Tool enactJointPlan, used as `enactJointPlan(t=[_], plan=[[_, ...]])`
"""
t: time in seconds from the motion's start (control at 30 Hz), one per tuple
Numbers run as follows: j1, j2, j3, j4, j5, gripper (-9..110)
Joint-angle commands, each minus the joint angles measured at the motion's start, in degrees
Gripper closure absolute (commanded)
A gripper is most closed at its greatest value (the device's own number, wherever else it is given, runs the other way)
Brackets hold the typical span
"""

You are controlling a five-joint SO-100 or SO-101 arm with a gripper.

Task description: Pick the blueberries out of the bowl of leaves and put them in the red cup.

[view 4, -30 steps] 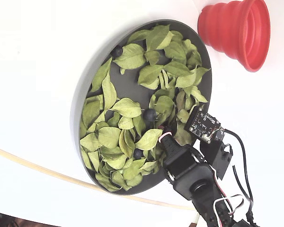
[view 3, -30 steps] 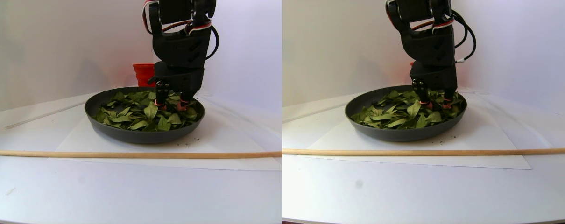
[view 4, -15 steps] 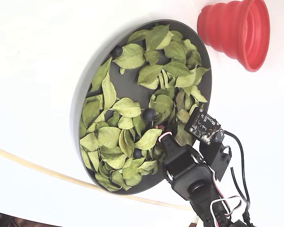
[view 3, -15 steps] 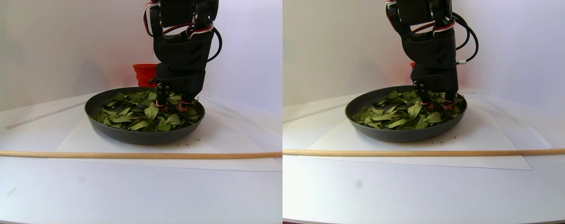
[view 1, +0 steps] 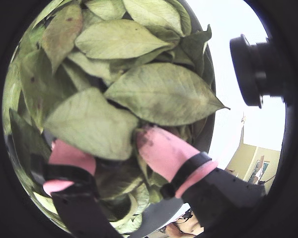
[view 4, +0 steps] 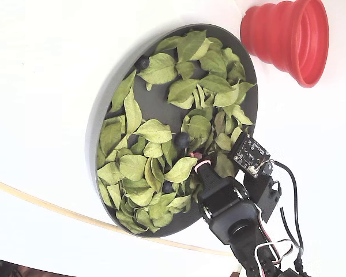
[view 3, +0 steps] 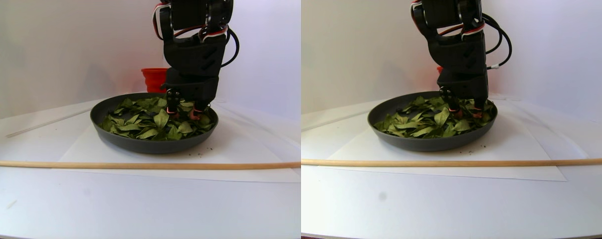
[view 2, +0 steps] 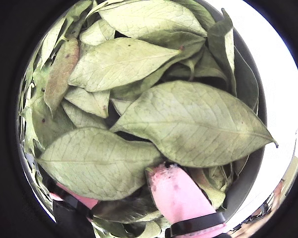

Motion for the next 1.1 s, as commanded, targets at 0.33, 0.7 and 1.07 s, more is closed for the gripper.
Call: enactJointPlan(t=[0.33,0.7,1.07], plan=[[-0.26,0.53,3.43,-1.76,-0.09,87],[-0.79,0.97,4.31,-2.29,0.0,91],[-2.29,6.59,3.25,0.88,0.35,91]])
